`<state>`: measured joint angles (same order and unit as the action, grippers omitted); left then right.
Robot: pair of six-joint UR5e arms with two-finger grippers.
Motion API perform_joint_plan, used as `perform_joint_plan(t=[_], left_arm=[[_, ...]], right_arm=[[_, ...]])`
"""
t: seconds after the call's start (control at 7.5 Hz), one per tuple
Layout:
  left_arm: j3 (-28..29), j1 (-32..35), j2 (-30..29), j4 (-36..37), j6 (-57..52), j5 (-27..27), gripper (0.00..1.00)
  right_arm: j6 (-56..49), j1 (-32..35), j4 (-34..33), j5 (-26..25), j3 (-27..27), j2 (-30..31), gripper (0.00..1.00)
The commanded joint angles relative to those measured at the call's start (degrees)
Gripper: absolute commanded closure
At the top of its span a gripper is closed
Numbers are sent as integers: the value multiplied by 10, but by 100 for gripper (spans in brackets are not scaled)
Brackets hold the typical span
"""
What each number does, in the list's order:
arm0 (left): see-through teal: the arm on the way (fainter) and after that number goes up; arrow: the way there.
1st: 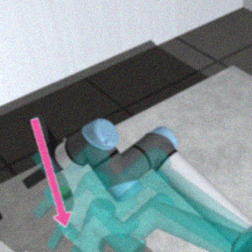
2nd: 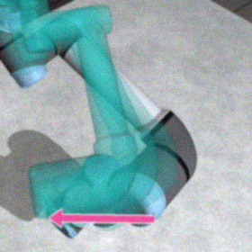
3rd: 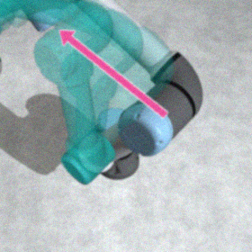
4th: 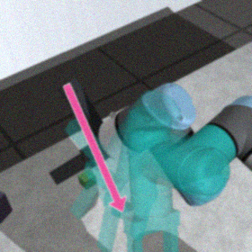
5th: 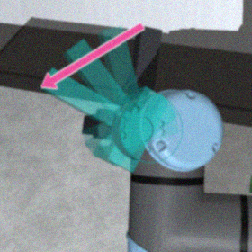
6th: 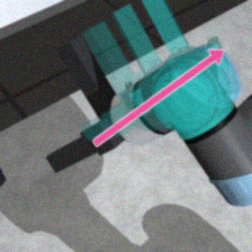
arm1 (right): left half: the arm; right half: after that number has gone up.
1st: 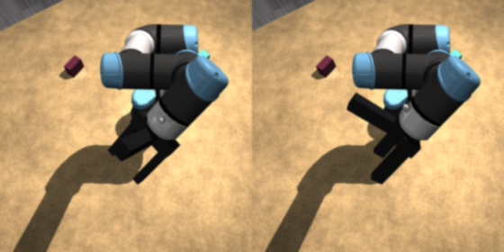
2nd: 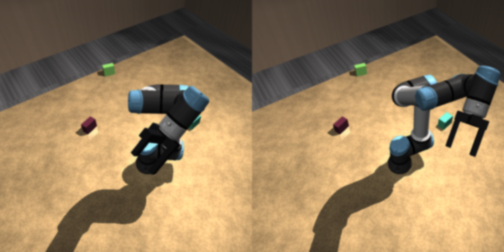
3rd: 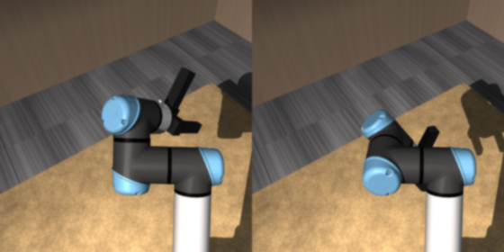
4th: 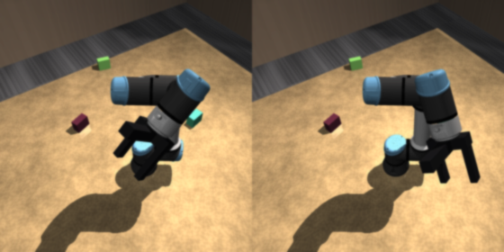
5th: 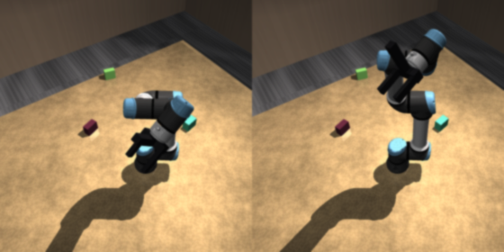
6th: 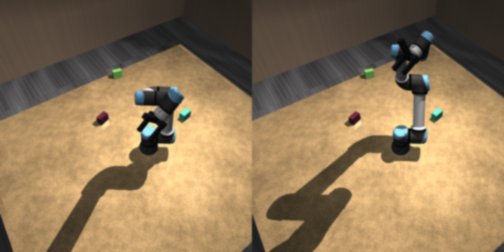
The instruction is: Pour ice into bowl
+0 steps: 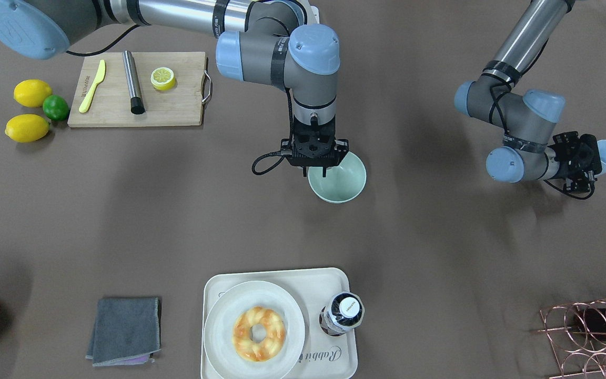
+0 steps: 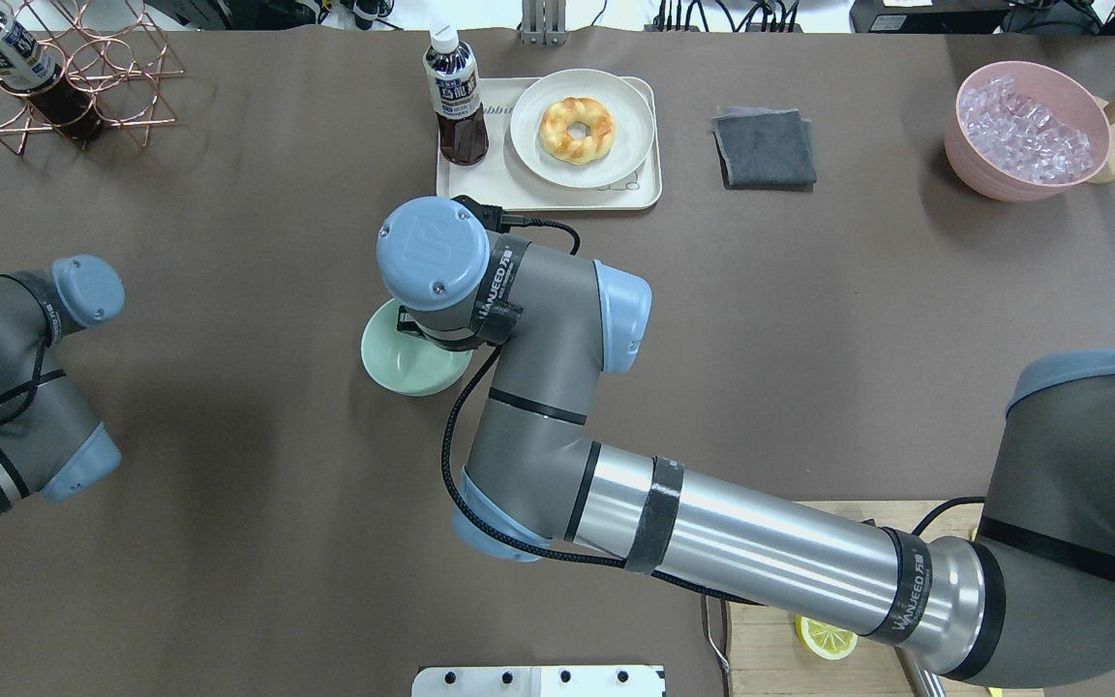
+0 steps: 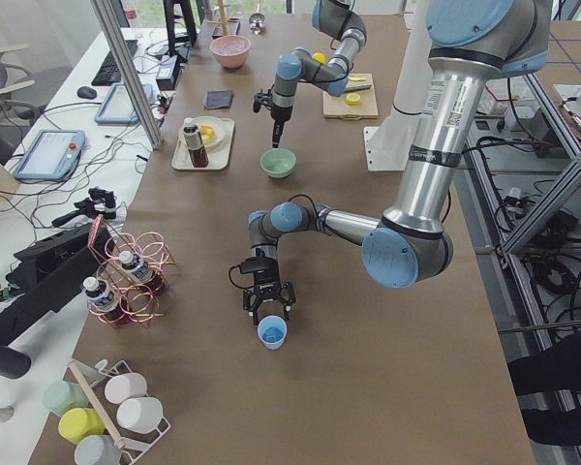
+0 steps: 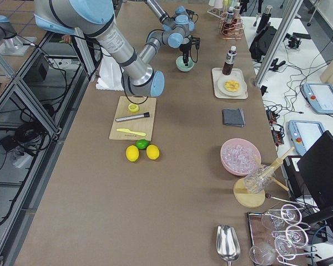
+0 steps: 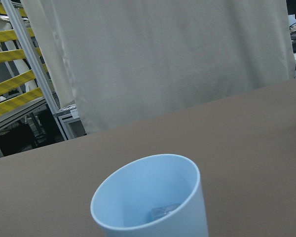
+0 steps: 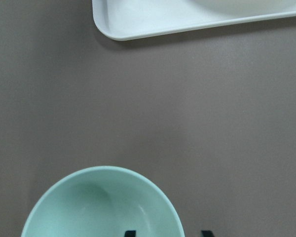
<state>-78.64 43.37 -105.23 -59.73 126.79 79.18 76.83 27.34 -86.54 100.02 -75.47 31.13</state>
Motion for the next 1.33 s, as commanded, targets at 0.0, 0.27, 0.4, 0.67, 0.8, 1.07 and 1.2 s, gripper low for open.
perform_joint_plan(t=[0.0, 0.27, 0.4, 0.67, 0.8, 1.07, 1.2], left_arm=[[1, -1, 6, 0, 2, 0, 3], [2, -1, 8, -1, 2, -1, 3], [2, -1, 11, -1, 3, -1, 3], [2, -1, 19, -11, 3, -1, 3], [4, -1, 29, -24, 3, -1, 3], [4, 2, 35, -30, 1, -3, 3], [4, 1, 42, -40, 1, -3, 3]], right_arm=[[-19, 58, -26, 58, -46, 11, 1], [-124, 152, -65, 152, -97, 47, 2], [-182, 204, -64, 192, -120, 93, 2], [-348, 314, -64, 252, -141, 180, 6], [-433, 366, -64, 270, -140, 218, 6], [-575, 456, -61, 293, -137, 294, 4], [-641, 489, -62, 305, -129, 325, 1]])
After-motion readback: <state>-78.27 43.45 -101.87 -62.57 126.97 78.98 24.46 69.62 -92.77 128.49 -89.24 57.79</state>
